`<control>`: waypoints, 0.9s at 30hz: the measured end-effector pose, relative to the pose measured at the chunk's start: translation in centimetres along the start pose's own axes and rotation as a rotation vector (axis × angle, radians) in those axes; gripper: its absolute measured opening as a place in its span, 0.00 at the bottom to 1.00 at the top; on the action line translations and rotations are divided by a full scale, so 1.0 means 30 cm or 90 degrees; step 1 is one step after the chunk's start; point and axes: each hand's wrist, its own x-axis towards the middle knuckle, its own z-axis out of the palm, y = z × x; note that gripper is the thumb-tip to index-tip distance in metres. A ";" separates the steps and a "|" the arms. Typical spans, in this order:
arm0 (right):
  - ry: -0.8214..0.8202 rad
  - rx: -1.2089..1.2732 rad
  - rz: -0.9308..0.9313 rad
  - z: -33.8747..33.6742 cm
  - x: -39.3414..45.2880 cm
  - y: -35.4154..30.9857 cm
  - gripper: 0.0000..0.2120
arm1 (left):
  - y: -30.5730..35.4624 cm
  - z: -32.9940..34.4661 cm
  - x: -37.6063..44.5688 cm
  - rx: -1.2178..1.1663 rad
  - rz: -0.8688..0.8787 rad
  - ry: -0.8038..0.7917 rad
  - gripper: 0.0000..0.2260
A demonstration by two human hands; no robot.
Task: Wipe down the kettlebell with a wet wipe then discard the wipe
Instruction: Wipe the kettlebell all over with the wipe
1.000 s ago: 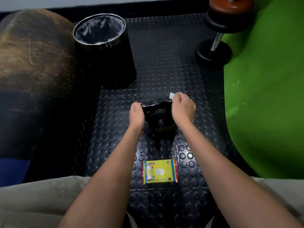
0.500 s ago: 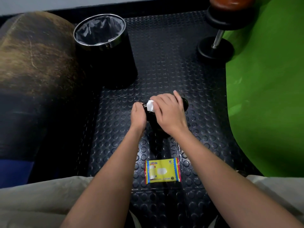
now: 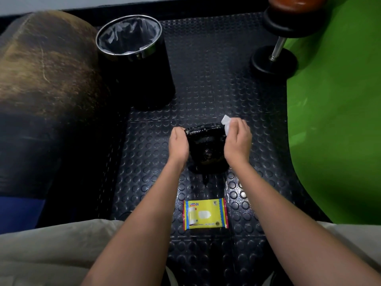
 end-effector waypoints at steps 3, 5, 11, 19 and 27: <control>-0.046 0.120 0.224 -0.003 0.036 -0.025 0.15 | 0.001 -0.005 0.007 -0.017 -0.017 0.005 0.11; -0.091 0.177 0.359 -0.019 0.069 -0.030 0.12 | 0.003 -0.012 0.015 -0.015 -0.016 0.006 0.12; -0.203 0.098 0.429 -0.051 0.120 -0.078 0.15 | 0.000 -0.015 0.021 -0.028 -0.026 0.006 0.11; -0.193 -0.295 0.035 -0.015 0.097 -0.144 0.21 | -0.004 -0.012 0.025 -0.029 -0.025 0.009 0.13; -0.141 -0.431 -0.233 0.080 0.002 -0.176 0.22 | 0.006 -0.011 0.010 -0.052 -0.007 0.021 0.12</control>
